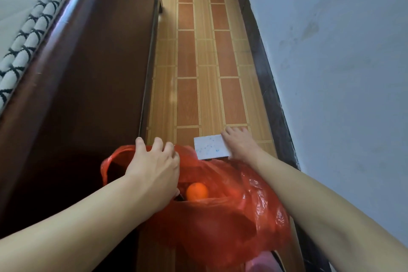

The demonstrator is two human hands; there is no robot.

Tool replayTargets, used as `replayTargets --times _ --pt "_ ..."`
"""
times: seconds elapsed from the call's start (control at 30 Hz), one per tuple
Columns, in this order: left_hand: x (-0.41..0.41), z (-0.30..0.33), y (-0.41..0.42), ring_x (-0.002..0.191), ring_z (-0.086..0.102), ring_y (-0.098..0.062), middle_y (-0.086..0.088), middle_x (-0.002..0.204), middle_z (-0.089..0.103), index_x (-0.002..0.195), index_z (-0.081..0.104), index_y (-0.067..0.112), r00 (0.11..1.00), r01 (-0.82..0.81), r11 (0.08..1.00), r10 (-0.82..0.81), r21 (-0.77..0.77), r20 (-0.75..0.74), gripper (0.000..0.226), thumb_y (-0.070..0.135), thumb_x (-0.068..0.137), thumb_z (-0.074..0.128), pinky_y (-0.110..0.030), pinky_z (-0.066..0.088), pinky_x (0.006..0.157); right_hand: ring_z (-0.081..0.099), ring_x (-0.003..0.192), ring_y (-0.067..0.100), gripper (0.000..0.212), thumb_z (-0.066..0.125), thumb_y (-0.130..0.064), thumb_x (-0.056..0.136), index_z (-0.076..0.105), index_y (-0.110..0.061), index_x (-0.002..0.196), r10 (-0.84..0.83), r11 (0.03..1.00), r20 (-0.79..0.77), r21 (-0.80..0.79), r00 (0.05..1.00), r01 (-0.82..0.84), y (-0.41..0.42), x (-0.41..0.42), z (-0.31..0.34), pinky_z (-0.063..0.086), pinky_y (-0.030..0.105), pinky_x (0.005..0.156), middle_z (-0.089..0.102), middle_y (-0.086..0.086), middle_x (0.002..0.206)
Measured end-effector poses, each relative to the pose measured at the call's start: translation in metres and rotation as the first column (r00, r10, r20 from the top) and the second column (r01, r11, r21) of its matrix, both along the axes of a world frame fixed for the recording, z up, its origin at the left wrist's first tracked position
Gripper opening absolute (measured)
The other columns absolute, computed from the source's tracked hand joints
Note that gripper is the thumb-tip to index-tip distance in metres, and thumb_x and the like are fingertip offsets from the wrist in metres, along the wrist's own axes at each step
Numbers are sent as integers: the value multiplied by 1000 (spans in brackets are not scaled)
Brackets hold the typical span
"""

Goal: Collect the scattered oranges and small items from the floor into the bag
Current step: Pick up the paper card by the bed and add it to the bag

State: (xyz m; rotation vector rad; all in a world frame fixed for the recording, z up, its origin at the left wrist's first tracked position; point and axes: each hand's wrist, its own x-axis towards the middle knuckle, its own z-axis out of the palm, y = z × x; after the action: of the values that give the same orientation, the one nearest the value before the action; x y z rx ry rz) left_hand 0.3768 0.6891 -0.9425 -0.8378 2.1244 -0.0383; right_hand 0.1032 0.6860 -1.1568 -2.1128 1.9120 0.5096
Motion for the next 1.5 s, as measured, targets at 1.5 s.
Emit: replayTargets --times 1.5 --pt "-9 4 9 115 52 -23 1 140 40 151 33 40 936 224 973 -201 50 -289 64 21 94 55 -38 59 83 58 102 24 87 74 -45 54 51 -30 136 -183 974 34 -129 983 186 202 34 131 43 44 87 59 -5 115"
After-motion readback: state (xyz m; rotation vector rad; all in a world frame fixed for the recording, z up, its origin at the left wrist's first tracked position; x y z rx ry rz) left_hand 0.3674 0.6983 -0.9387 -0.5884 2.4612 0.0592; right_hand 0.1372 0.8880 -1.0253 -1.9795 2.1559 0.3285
